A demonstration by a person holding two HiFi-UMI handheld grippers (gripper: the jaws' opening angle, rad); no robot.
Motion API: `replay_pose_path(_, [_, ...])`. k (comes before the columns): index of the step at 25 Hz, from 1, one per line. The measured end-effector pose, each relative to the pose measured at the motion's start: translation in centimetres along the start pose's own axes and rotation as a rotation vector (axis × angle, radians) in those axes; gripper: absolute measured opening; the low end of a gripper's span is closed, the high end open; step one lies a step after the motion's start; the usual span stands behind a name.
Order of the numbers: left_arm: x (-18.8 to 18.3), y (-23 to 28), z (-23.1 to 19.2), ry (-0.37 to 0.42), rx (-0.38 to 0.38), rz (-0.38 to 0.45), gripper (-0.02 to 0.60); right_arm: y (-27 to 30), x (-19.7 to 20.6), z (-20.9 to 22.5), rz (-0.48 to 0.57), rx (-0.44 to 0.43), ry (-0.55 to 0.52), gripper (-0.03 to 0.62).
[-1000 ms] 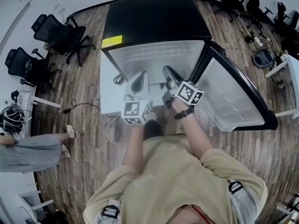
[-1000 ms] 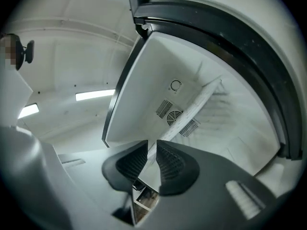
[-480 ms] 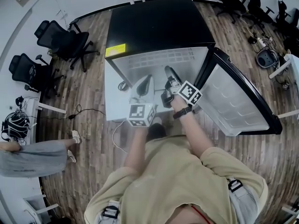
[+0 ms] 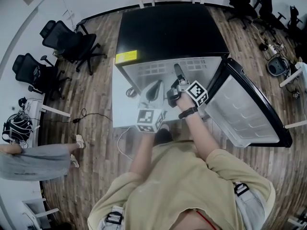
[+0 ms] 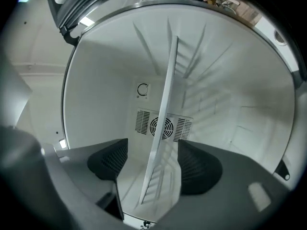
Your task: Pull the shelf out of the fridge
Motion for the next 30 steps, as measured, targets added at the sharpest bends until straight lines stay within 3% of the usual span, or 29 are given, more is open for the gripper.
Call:
replay_pose_path(7, [0.4,0.3,0.0,-0.001,-0.004,0.002,-0.002,2.3,0.2,0.4,0.008,-0.014,0.054,0.294])
replay_pose_path(9, [0.4,0.3,-0.3,-0.005,-0.010,0.001,-0.002,2.9,0.2,0.7,0.006,-0.014,0.063,0.239])
replay_pose_path(20, [0.5,0.2,-1.1,-0.030,-0.033,0.003,-0.002,4.7,-0.3,1.7,0.047,0.009,0.131,0.157])
replay_pose_path(25, [0.2,0.2,-0.8,-0.036,-0.028,0.010,-0.002,5.1,-0.1,1.8,0.071,-0.024,0.163,0.040])
replay_pose_path(30, [0.6,0.0,-0.3,-0.037,-0.021,0.002,-0.002,5.1,-0.2,2.0,0.065,-0.026,0.196,0.031])
Point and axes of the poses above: the fingertips, and each gripper's own axes: y forward along the fingers, z to its right, x out of its underside, the point moved 10 cm from there along -y, backward along the fingers, and after that the axes turned 1 degree about -y, right-handed, at the moved point
